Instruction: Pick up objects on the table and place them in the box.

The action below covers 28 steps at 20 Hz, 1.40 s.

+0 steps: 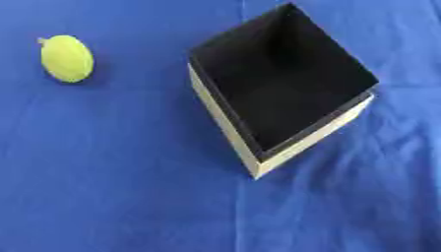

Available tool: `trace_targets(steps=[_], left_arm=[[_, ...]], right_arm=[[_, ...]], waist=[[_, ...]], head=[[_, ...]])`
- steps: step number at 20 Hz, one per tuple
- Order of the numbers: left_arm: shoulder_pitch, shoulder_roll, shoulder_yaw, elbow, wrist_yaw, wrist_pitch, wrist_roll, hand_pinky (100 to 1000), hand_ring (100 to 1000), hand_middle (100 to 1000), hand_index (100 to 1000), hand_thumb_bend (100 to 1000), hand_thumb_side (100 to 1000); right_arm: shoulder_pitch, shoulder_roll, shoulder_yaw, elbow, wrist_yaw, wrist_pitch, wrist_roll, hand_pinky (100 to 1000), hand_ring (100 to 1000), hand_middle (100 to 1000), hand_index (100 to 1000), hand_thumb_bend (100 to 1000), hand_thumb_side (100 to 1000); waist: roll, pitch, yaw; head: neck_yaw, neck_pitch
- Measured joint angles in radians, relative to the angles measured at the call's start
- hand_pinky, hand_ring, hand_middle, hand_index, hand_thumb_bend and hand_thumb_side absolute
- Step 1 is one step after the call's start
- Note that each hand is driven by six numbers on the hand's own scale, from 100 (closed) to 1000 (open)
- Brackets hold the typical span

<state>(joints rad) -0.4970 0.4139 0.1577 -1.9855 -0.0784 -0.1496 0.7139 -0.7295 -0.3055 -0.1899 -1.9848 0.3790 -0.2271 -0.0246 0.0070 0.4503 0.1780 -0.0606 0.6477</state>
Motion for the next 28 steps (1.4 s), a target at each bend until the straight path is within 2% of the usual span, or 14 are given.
trace_targets(steps=[15, 28], left_arm=[[0.010, -0.006, 0.000, 0.000, -0.001, 0.000, -0.002, 477, 710, 701, 787, 662, 621], [0.077, 0.181, -0.026, 0.000, -0.023, 0.058, -0.069, 453, 723, 713, 802, 665, 645]], right_arm=[[0.009, 0.001, 0.000, 0.000, -0.012, -0.001, 0.013, 846, 788, 623, 859, 100, 299], [0.014, -0.008, 0.000, 0.000, -0.014, 0.001, 0.019, 846, 788, 624, 858, 100, 294]], waist=[[0.000, 0.000, 0.003], [0.007, 0.000, 0.003]], head=[[0.001, -0.007], [-0.006, -0.007]])
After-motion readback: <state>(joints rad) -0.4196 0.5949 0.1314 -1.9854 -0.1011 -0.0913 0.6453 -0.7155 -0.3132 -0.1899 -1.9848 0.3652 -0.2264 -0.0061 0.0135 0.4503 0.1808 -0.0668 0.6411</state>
